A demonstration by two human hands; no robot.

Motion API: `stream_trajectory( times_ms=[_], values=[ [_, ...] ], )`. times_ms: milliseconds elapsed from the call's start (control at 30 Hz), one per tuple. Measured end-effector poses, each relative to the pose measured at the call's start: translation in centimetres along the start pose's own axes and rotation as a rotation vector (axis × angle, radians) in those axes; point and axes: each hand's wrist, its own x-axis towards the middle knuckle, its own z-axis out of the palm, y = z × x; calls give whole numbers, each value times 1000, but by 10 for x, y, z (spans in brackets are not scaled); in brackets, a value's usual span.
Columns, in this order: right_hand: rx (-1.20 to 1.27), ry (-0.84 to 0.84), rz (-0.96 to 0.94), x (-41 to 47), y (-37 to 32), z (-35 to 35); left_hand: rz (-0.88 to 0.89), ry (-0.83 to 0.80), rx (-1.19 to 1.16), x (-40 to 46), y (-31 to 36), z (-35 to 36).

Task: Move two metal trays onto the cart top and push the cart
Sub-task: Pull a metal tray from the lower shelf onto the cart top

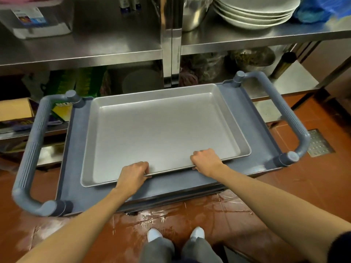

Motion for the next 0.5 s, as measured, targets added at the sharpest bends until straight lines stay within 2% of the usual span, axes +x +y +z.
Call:
stream_trajectory(
  times_ms=[233,367,433,500],
  values=[
    [38,-37,150,3,-9,25,-65,36,-86,-3,1,25],
    [125,-62,167,1,-14,20,-6,15,-184,-6,4,18],
    [207,116,84,-9,-24,13,109,91,-202,-16,13,15],
    [310,358,-101,-28,-42,10,247,178,-188,-33,24,15]
  ],
)
